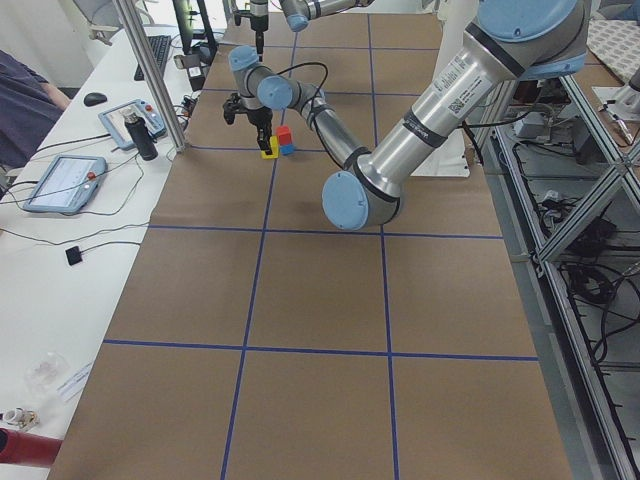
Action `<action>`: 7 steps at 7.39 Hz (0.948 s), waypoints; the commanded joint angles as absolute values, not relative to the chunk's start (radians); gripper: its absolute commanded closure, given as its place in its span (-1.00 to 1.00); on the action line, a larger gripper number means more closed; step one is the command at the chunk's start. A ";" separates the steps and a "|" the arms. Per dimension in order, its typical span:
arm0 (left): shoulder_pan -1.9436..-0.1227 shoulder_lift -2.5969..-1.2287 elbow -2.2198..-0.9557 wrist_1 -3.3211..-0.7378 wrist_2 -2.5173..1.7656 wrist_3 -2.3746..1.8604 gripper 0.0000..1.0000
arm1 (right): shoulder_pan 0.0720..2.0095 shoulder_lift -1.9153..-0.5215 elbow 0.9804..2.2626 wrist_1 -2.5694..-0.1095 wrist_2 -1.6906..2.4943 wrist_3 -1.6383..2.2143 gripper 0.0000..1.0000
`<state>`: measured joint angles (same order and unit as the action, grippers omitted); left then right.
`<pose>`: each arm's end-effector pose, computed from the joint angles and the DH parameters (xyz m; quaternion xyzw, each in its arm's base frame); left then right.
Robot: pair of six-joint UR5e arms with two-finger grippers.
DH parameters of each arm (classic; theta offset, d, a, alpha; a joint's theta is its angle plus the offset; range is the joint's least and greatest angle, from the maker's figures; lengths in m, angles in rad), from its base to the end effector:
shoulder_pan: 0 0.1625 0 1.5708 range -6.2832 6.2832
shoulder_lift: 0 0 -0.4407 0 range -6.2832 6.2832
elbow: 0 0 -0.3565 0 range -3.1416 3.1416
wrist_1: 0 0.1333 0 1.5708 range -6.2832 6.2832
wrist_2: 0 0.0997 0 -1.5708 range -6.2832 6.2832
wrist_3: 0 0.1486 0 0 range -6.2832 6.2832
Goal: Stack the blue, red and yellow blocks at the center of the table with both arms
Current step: 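Carry the yellow cube with the left gripper over the red cube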
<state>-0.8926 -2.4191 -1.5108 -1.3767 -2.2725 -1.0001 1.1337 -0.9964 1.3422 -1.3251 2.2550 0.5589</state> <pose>0.4277 -0.5904 0.2393 -0.0609 0.4241 -0.0446 0.9025 -0.2699 -0.6706 0.4516 0.0879 -0.4131 -0.0427 0.9054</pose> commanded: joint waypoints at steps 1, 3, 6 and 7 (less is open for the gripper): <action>-0.833 -2.578 -1.406 -1.378 -2.264 -1.239 1.00 | 1.134 -0.996 1.342 -1.318 2.255 0.558 -0.97; -0.793 -2.736 -1.225 -1.379 -2.215 -1.281 1.00 | 1.134 -0.996 1.342 -1.318 2.255 0.560 -0.97; -0.749 -2.747 -1.140 -1.445 -2.172 -1.325 1.00 | 1.134 -0.999 1.342 -1.318 2.256 0.560 -0.97; -0.743 -2.734 -1.115 -1.481 -2.172 -1.333 1.00 | 1.134 -1.000 1.342 -1.318 2.256 0.560 -0.97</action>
<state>-0.7531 -2.7427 -1.1520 -1.4384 -2.1806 -1.3245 1.1336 -0.9988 1.3422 -1.3177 2.2564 0.5594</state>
